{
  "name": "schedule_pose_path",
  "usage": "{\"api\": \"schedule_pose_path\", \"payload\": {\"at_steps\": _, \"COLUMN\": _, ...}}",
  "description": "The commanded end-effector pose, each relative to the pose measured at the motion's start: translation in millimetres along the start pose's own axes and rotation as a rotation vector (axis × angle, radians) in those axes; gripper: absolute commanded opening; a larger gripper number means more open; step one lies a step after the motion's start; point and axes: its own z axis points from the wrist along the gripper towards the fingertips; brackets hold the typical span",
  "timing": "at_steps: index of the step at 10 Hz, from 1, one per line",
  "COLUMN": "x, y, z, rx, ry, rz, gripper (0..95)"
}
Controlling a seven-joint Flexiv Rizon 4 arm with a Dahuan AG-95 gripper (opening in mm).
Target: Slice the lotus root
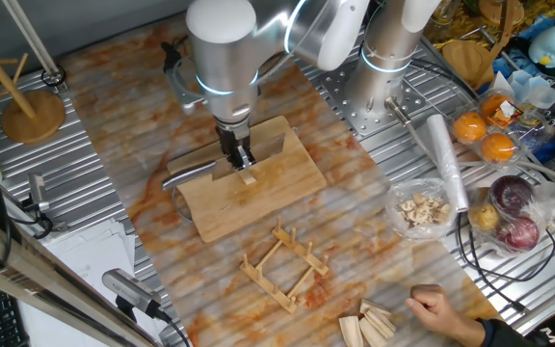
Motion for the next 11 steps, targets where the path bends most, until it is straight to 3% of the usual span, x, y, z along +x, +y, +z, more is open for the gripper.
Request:
{"api": "schedule_pose_path", "payload": {"at_steps": 1, "x": 1.0, "y": 0.0, "z": -0.1, "rx": -0.010, "ry": 0.013, "rz": 0.010, "gripper": 0.0}}
{"api": "schedule_pose_path", "payload": {"at_steps": 6, "x": 4.6, "y": -3.7, "z": 16.9, "rx": -0.027, "ry": 0.060, "rz": 0.007, "gripper": 0.0}}
{"api": "schedule_pose_path", "payload": {"at_steps": 7, "x": 5.6, "y": -4.2, "z": 21.5, "rx": -0.026, "ry": 0.093, "rz": 0.003, "gripper": 0.0}}
{"api": "schedule_pose_path", "payload": {"at_steps": 8, "x": 5.9, "y": -4.3, "z": 23.6, "rx": -0.025, "ry": 0.103, "rz": 0.005, "gripper": 0.0}}
{"api": "schedule_pose_path", "payload": {"at_steps": 11, "x": 8.1, "y": -4.8, "z": 35.6, "rx": -0.039, "ry": 0.113, "rz": -0.012, "gripper": 0.0}}
